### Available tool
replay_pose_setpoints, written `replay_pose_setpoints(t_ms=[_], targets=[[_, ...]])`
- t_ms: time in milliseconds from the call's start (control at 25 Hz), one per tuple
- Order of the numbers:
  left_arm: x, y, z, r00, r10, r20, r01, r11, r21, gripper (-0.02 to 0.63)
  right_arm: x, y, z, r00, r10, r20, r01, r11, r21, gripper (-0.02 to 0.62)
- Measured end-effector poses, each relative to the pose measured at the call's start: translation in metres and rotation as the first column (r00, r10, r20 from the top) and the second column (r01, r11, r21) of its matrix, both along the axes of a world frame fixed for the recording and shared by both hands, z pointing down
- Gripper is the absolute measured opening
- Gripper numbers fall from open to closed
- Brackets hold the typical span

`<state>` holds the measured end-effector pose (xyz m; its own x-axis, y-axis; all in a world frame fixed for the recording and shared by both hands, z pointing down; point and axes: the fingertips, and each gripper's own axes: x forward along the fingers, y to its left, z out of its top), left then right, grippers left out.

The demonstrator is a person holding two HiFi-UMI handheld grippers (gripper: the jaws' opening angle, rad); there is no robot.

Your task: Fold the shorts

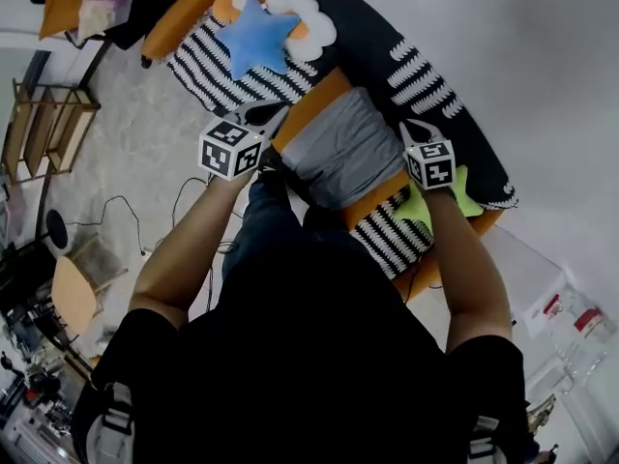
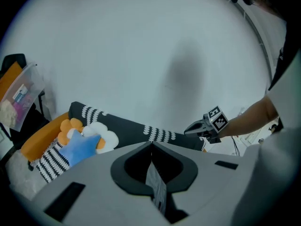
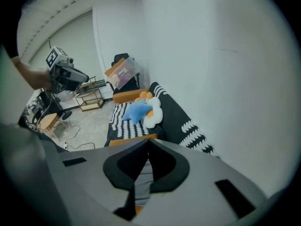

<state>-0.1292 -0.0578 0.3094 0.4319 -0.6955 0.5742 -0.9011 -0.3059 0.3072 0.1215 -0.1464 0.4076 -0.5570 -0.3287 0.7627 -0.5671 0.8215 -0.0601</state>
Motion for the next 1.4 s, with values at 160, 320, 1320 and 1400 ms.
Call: replay_pose_setpoints(t_ms=[160,320,1320,1400], targets=[[-0.017,0.022,0.022,0.999,-0.051,0.011,0.051,0.999,-0.013,0.020,-0.024,0.000,0.020,0.993,-0.106,-0.040,0.107,0.994,0.014,0.006],[-0.035,0.042,0.060,0.996,-0.079,0.030,0.080,0.996,-0.041,0.026,-0.050,0.004,0.052,0.967,-0.236,-0.095,0.240,0.970,0.025,0.008],[-0.066,0.129,0.322,0.998,0.013,0.066,0.005,0.964,-0.266,0.127,-0.134,0.011,0.248,0.602,-0.668,-0.438,0.687,0.712,-0.142,0.104],[-0.053,0.132,0.339,0.997,0.033,0.064,-0.015,0.962,-0.272,0.129,-0.138,0.011,0.256,0.555,-0.700,-0.449,0.726,0.671,-0.150,0.107]])
